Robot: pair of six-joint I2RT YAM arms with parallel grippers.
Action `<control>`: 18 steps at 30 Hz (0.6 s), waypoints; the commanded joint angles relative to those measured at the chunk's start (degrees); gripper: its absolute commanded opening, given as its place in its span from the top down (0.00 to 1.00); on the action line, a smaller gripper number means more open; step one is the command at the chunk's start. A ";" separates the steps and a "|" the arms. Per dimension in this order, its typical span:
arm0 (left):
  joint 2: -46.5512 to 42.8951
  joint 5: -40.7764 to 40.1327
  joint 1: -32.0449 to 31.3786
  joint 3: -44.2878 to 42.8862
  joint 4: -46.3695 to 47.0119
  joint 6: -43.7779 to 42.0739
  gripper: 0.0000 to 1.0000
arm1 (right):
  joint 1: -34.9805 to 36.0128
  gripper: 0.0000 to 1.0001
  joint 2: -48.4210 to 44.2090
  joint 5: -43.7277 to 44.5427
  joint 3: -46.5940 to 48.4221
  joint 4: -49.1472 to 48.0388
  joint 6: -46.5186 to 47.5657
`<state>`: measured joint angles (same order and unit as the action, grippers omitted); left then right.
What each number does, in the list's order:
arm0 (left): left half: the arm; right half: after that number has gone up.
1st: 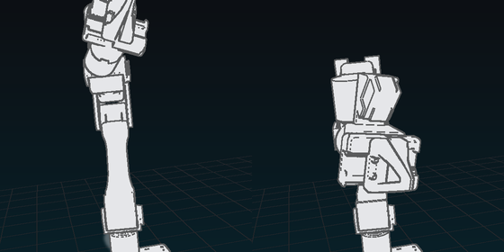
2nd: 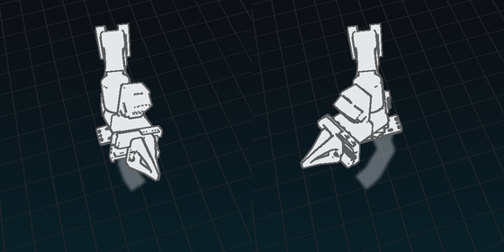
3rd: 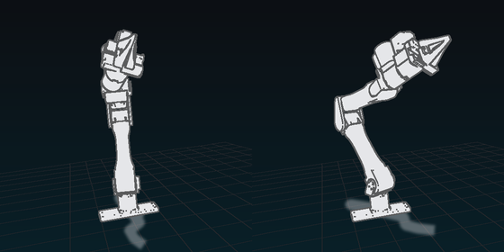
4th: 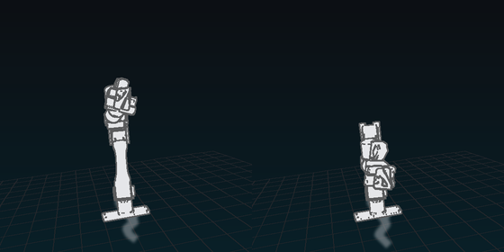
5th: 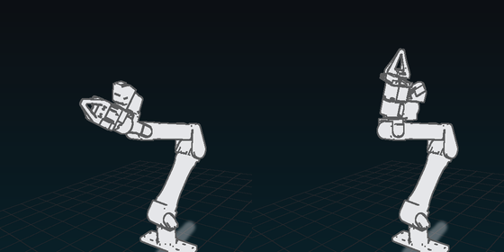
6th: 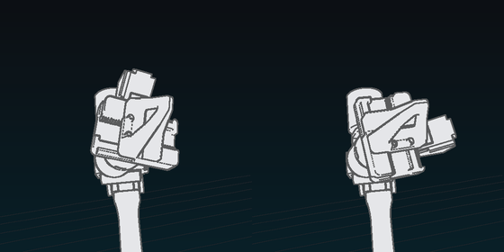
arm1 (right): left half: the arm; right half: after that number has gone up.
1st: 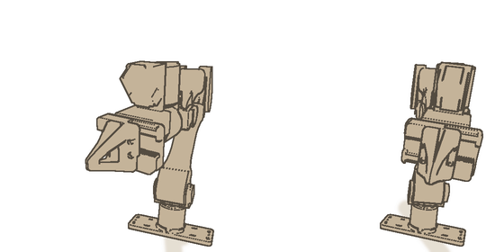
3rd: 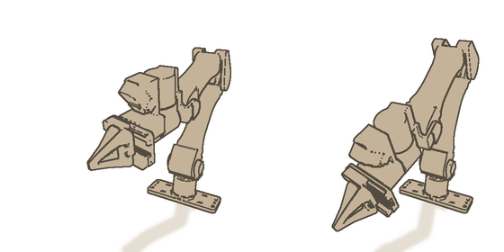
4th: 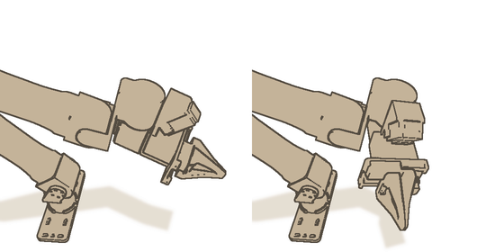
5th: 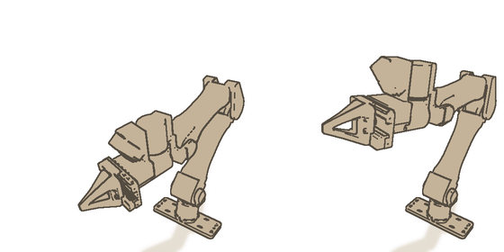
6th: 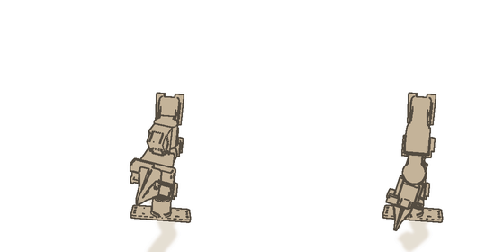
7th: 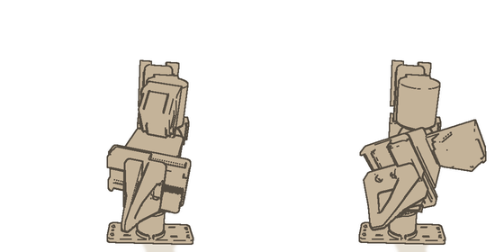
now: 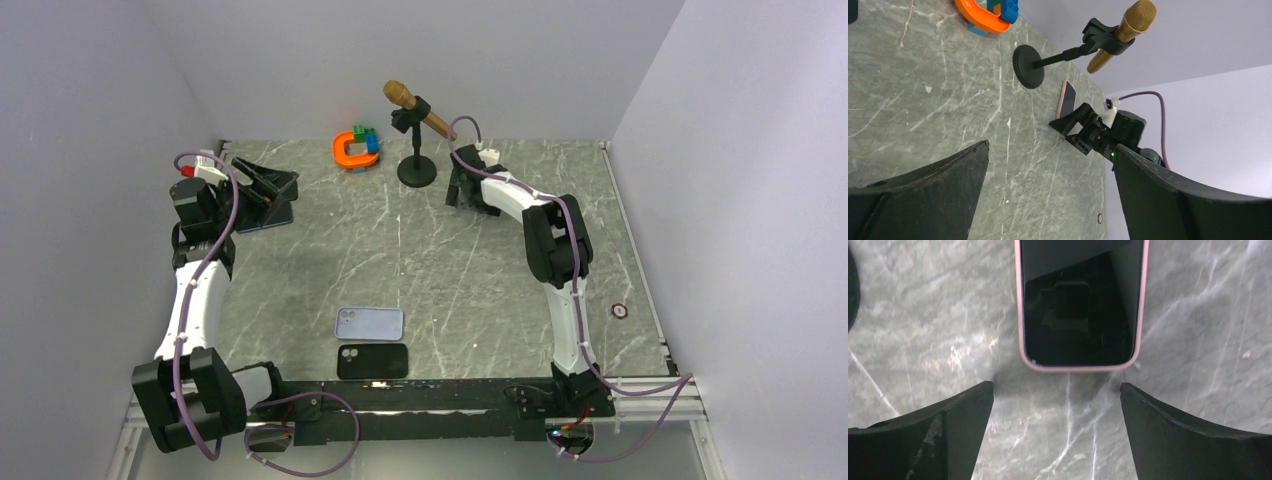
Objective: Take the phone out of the phone case
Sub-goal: Pick up the phone at the center of the board.
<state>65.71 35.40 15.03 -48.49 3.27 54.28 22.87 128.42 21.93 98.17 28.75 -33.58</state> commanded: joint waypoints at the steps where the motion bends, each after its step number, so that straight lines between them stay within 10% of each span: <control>1: -1.14 2.33 1.07 1.32 5.26 2.57 0.04 | -2.21 0.00 3.82 0.70 8.22 7.84 1.79; 18: -0.15 4.92 3.98 3.82 10.82 7.33 0.05 | -7.16 0.03 18.46 -6.34 28.16 14.50 7.04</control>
<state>65.73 38.70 18.06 -45.06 9.85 60.27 16.58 140.53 18.63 119.13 36.93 -30.09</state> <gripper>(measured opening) 0.956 0.982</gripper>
